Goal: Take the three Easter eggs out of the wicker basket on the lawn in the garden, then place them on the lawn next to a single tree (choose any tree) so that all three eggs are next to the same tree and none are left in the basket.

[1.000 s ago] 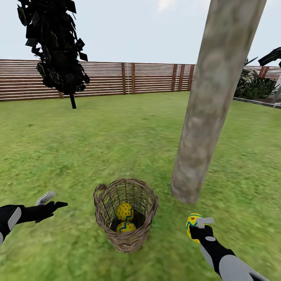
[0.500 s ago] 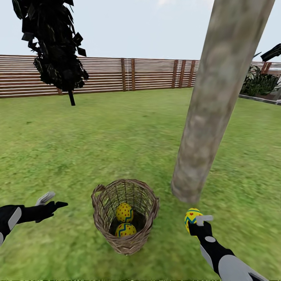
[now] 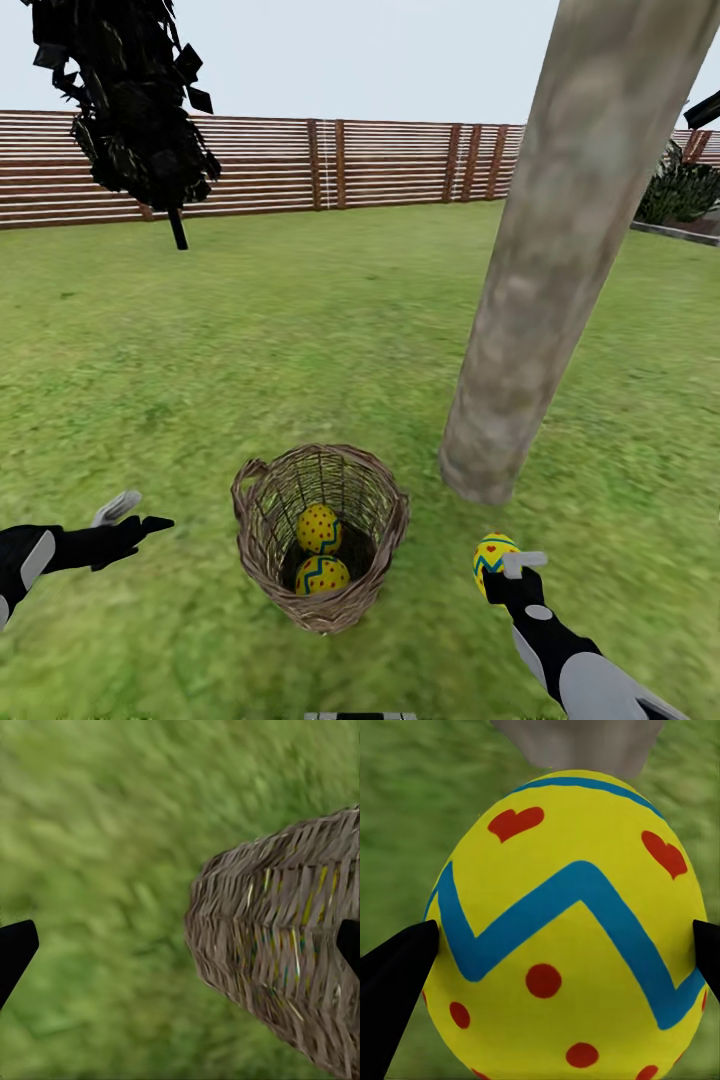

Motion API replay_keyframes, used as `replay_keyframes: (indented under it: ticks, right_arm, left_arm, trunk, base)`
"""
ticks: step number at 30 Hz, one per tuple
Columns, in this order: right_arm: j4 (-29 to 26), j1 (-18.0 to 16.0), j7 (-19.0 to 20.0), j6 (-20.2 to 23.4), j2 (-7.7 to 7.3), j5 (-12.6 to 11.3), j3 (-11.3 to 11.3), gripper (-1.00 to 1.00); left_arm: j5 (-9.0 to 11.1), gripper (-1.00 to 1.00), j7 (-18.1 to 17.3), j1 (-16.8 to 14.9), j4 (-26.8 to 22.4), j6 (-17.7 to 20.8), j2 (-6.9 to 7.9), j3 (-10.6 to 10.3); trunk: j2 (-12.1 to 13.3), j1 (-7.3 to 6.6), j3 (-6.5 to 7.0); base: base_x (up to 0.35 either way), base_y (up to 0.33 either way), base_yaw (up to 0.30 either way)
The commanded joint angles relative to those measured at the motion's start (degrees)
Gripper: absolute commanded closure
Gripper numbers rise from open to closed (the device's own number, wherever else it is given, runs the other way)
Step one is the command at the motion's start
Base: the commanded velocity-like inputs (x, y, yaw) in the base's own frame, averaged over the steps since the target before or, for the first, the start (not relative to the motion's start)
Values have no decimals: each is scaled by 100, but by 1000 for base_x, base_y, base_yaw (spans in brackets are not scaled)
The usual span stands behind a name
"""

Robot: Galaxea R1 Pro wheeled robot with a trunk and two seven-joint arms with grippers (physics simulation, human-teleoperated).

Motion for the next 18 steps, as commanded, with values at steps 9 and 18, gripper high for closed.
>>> replay_keyframes:
  ticks: [9, 18]
  right_arm:
    - [2, -5, -26, -17, 1, 48, -40, 100]
    - [-51, -2, -17, -69, 9, 48, -41, 100]
  left_arm:
    - [37, -100, 5, -3, 1, 48, 0, 18]
    - [37, -100, 5, -3, 1, 48, 0, 18]
  trunk:
    - [-14, 22, -205]
    - [-26, 45, -404]
  base:
    - [0, 0, 0]
    - [0, 0, 0]
